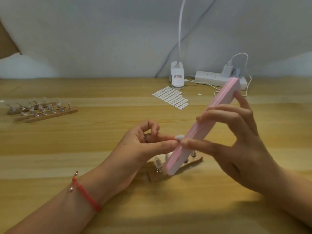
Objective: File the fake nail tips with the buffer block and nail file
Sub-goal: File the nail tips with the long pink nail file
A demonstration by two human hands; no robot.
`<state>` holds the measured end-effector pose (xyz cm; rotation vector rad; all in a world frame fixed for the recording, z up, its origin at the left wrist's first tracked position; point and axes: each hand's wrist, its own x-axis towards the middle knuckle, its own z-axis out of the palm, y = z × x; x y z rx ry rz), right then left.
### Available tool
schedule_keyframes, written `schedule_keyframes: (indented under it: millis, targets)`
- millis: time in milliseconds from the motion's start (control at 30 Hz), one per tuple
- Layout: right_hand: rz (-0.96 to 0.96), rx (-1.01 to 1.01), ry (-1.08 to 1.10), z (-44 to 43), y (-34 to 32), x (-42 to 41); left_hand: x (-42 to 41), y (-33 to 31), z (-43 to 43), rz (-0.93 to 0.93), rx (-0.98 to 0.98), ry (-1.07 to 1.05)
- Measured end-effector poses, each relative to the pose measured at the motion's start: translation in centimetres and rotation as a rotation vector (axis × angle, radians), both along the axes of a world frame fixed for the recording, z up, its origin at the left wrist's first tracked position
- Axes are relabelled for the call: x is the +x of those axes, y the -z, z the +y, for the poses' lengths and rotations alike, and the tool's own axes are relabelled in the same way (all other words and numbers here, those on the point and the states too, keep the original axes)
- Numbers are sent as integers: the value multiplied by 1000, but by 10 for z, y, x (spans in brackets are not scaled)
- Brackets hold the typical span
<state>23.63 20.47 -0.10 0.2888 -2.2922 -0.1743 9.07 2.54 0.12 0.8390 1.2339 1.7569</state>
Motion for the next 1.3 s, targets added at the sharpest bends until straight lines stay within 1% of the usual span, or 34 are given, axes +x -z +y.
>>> schedule_keyframes:
  millis: [167, 267, 400, 600, 767, 833, 900, 1000, 1133, 1233, 1300]
  targets:
    - [60, -46, 23, 6, -8, 1, -4, -2, 0, -17, -19, 50]
    - [37, -15, 7, 0, -4, -1, -4, -2, 0, -10, -7, 60]
    - [58, -56, 57, 5, -5, -1, -6, -2, -1, -16, 19, 62]
    - [30, -59, 51, 4, 0, -2, -5, 0, 1, -47, -28, 53]
    - [21, -51, 44, 6, 0, -1, -8, -2, -1, -56, -52, 117]
    - [21, -60, 46, 7, 0, 0, -9, -2, -1, -49, -40, 100]
    - [24, -70, 51, 8, -1, 0, -11, -2, -1, -33, -10, 34]
    - [46, -79, 31, 4, -2, 1, -12, -1, 0, -29, 6, -12]
    - [110, -25, -35, -3, -3, 0, -7, 1, -1, -52, -30, 71]
    - [188, -22, -4, 2, -11, 0, -6, -2, 0, -72, -26, 97]
    - [191, -21, 5, -4, -5, -1, -5, -3, 0, -71, -27, 97]
